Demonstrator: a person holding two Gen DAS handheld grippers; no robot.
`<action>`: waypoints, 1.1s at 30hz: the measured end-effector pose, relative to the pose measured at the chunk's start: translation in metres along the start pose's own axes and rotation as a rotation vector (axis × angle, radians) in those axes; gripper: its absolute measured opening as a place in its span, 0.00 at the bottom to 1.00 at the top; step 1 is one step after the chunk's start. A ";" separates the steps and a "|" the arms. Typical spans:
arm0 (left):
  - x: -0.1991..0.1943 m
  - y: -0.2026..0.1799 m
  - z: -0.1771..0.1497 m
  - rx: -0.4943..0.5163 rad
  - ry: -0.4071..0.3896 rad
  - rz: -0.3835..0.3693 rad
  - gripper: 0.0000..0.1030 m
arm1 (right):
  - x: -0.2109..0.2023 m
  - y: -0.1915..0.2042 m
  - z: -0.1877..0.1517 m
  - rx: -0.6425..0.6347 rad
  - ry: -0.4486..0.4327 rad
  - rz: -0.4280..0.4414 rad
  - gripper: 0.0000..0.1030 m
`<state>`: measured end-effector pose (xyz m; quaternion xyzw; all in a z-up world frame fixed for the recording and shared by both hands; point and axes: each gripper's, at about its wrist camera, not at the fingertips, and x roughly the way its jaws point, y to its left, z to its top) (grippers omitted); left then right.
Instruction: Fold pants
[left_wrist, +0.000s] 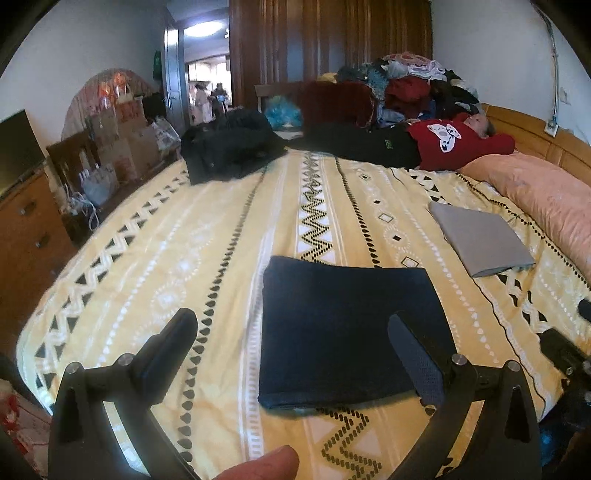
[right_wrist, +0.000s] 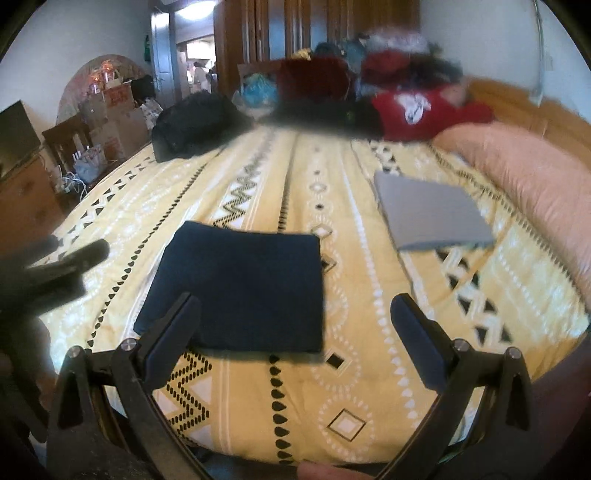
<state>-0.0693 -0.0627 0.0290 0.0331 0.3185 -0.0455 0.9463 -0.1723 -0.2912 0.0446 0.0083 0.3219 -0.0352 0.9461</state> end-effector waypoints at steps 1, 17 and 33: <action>-0.003 -0.004 0.000 0.010 -0.002 0.004 1.00 | -0.003 0.002 0.000 -0.003 -0.005 -0.002 1.00; -0.005 -0.012 -0.012 -0.003 0.093 -0.042 1.00 | -0.021 0.017 0.007 0.015 0.001 0.025 1.00; -0.004 0.001 -0.017 -0.027 0.112 -0.052 1.00 | -0.025 0.032 0.006 -0.010 0.013 0.043 1.00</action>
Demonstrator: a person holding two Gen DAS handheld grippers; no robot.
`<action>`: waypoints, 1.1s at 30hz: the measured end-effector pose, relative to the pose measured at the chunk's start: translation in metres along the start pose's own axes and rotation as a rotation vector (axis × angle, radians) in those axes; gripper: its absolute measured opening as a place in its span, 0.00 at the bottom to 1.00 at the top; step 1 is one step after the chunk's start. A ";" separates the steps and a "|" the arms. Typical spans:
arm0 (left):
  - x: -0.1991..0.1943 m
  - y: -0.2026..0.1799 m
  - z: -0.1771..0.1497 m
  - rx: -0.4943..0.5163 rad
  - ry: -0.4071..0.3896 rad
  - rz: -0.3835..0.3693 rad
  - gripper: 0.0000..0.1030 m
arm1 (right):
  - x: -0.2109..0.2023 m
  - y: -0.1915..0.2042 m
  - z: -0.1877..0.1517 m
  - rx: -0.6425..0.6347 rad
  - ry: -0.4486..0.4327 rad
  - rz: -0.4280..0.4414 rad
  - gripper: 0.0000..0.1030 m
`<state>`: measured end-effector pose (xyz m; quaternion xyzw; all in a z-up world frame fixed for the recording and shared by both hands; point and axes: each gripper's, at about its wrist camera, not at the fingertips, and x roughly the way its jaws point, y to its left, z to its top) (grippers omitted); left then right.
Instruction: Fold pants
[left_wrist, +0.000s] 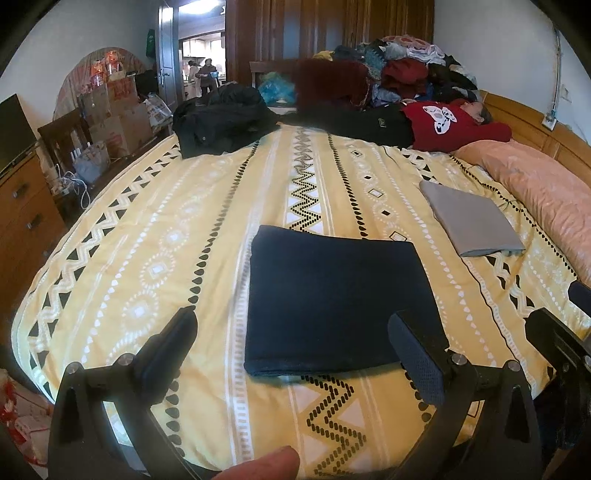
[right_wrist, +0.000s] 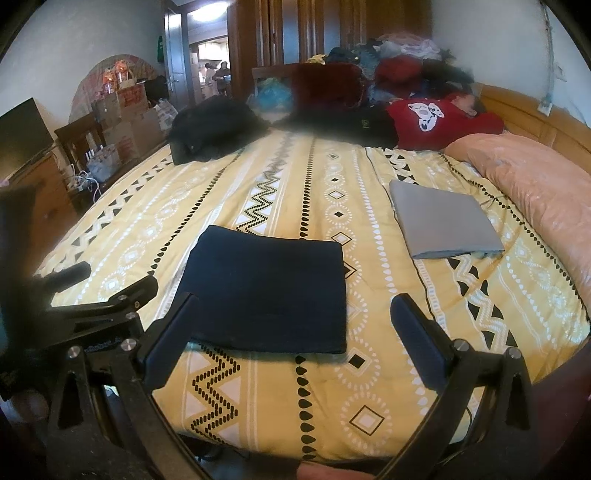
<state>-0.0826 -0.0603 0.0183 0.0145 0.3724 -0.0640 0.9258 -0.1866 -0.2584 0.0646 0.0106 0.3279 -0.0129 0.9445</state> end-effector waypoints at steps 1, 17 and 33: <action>0.001 0.001 0.000 0.001 0.003 0.001 1.00 | -0.001 0.001 0.000 -0.004 0.000 0.000 1.00; 0.003 0.008 0.004 -0.012 0.013 0.017 1.00 | -0.003 0.006 0.000 0.001 0.013 0.036 1.00; 0.004 0.005 0.005 0.008 0.017 0.039 1.00 | -0.004 0.007 0.001 0.013 0.017 0.044 1.00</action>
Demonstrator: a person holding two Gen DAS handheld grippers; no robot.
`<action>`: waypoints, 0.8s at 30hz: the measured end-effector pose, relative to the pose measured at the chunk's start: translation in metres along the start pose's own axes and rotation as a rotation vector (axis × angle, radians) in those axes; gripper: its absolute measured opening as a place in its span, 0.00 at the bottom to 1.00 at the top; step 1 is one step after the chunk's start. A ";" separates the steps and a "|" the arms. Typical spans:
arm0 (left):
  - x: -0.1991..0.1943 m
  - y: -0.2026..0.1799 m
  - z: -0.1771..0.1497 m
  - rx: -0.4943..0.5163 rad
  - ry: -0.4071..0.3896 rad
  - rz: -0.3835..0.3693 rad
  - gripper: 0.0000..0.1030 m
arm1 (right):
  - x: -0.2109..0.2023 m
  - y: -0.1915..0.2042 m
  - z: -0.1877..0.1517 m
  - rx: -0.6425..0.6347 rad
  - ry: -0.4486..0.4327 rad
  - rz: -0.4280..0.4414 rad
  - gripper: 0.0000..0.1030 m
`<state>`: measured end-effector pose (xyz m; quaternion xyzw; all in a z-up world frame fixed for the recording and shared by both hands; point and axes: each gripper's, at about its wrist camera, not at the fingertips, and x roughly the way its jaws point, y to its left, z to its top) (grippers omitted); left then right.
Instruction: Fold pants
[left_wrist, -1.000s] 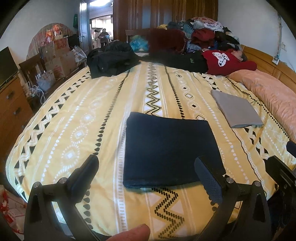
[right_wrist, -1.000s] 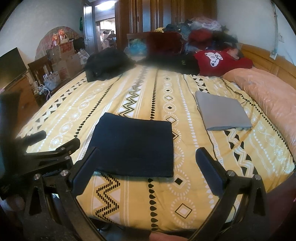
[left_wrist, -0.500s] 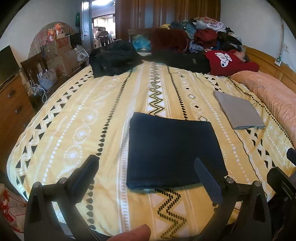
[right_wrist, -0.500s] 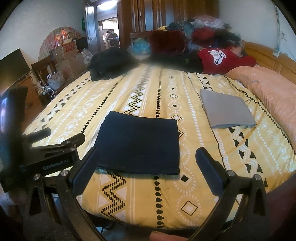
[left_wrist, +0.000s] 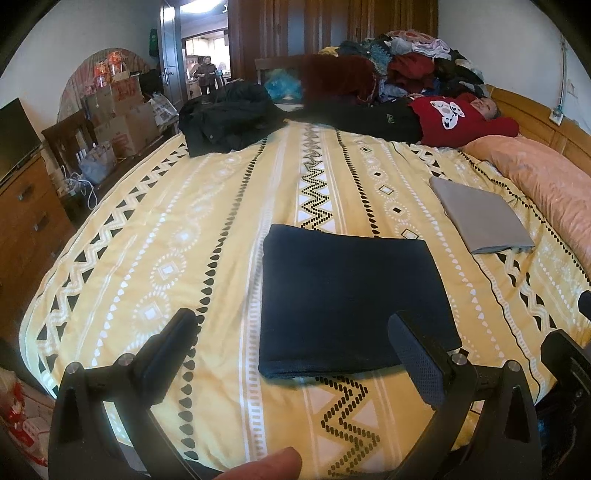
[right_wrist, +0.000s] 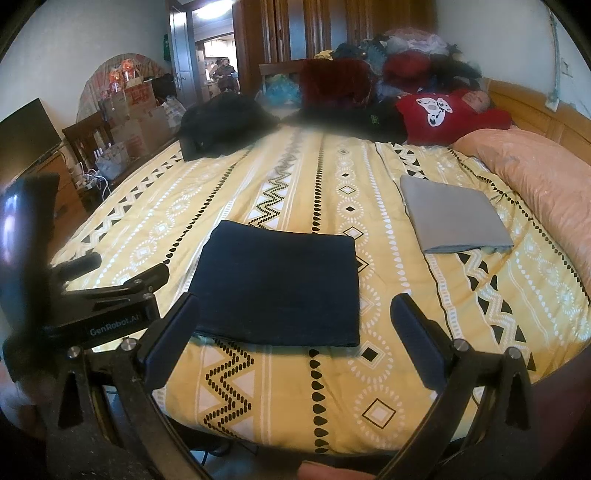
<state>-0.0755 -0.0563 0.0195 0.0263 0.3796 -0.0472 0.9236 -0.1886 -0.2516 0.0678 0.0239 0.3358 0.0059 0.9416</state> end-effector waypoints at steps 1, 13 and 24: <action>0.000 0.000 0.000 -0.002 0.000 0.000 1.00 | 0.000 0.000 0.000 0.001 0.001 0.004 1.00; 0.001 0.001 0.002 0.001 0.003 -0.008 1.00 | 0.004 -0.004 0.000 -0.004 0.004 0.004 1.00; 0.015 0.002 0.002 0.015 0.023 -0.022 1.00 | 0.010 -0.010 0.001 -0.008 0.034 0.006 1.00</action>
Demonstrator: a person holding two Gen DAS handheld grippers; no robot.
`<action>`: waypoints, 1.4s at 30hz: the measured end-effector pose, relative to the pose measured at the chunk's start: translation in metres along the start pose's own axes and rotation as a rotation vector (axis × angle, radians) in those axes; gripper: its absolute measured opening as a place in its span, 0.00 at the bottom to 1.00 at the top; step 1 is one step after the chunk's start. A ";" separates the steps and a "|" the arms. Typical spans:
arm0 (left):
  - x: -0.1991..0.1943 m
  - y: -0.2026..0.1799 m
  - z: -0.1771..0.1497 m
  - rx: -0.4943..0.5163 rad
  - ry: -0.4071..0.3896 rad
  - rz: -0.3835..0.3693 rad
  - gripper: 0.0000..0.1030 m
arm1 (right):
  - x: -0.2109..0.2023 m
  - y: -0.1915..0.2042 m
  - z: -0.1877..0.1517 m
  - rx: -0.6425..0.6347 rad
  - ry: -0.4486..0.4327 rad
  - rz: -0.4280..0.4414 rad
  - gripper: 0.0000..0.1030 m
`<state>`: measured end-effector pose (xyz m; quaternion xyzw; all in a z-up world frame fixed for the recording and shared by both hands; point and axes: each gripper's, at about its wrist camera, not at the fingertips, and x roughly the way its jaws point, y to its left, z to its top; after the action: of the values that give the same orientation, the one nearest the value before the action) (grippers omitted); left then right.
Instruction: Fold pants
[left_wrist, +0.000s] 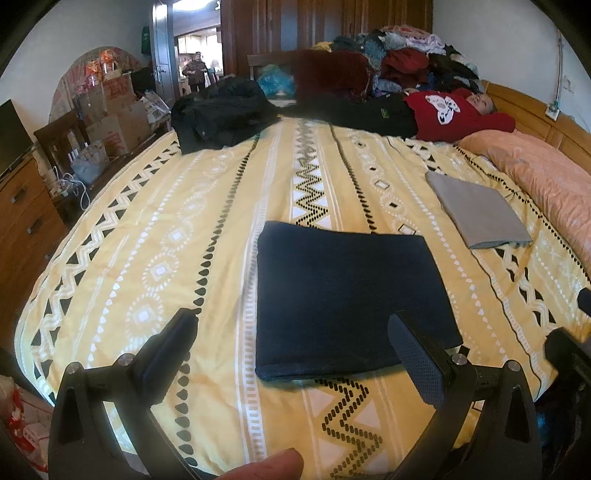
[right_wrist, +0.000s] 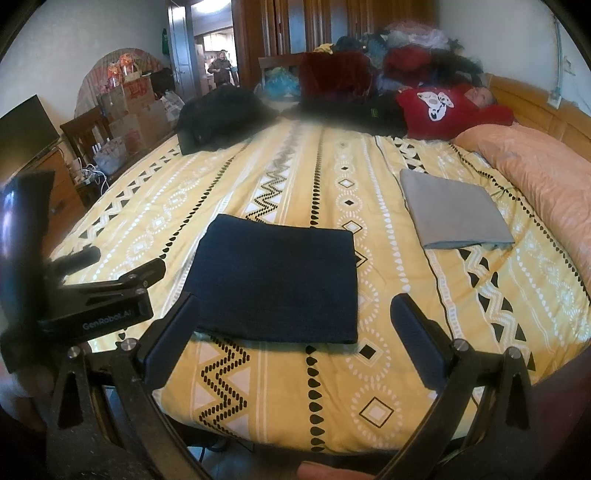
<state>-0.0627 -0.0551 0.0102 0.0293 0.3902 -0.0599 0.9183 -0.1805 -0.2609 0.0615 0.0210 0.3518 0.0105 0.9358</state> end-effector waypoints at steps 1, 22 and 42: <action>0.002 0.000 0.001 -0.002 0.003 0.000 1.00 | 0.000 -0.001 0.001 0.000 0.002 -0.001 1.00; 0.017 -0.006 0.015 0.001 0.003 0.012 1.00 | 0.008 -0.016 0.018 0.014 -0.007 0.002 1.00; 0.026 0.007 0.004 0.007 0.032 0.064 1.00 | 0.021 -0.019 0.014 0.035 0.030 0.028 1.00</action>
<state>-0.0411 -0.0509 -0.0052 0.0458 0.4036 -0.0315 0.9133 -0.1556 -0.2799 0.0569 0.0423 0.3658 0.0179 0.9296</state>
